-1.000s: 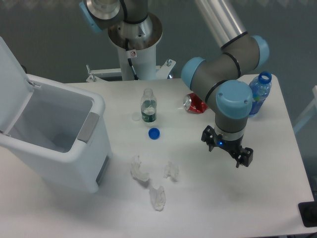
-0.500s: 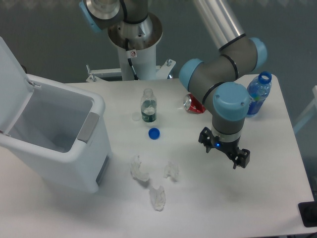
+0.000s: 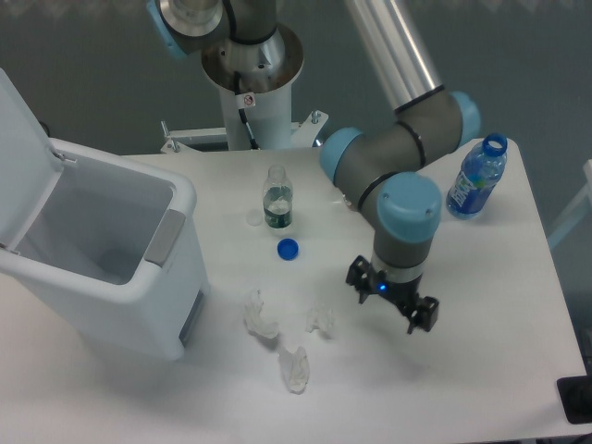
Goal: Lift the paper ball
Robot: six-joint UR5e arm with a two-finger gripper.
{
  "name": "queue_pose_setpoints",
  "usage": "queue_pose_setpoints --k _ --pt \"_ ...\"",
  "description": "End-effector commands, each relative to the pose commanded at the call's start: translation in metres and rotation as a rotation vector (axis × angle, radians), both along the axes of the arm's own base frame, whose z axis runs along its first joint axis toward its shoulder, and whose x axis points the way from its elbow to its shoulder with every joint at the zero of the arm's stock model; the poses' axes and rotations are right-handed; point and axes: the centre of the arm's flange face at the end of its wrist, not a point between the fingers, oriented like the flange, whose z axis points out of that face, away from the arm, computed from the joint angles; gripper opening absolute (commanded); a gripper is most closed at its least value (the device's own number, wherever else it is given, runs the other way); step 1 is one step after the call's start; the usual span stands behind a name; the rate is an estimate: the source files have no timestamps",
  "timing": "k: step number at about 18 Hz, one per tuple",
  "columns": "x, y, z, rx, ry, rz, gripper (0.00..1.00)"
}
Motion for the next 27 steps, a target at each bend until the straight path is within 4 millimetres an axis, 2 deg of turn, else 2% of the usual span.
queue_pose_setpoints --k 5,13,14,17,20,22,27 --pt "0.040 0.009 -0.020 -0.032 -0.041 -0.049 1.00" --pt "0.050 0.014 -0.026 -0.047 -0.047 -0.062 1.00" --pt "0.052 0.015 -0.027 -0.048 -0.048 -0.065 0.93" --pt "0.052 0.015 -0.028 -0.049 -0.049 -0.066 0.43" --pt "0.053 0.016 -0.029 -0.049 -0.051 -0.069 0.12" --pt "0.052 0.015 -0.029 -0.049 -0.052 -0.066 0.02" --pt "0.051 0.016 -0.026 -0.043 -0.047 -0.064 0.02"
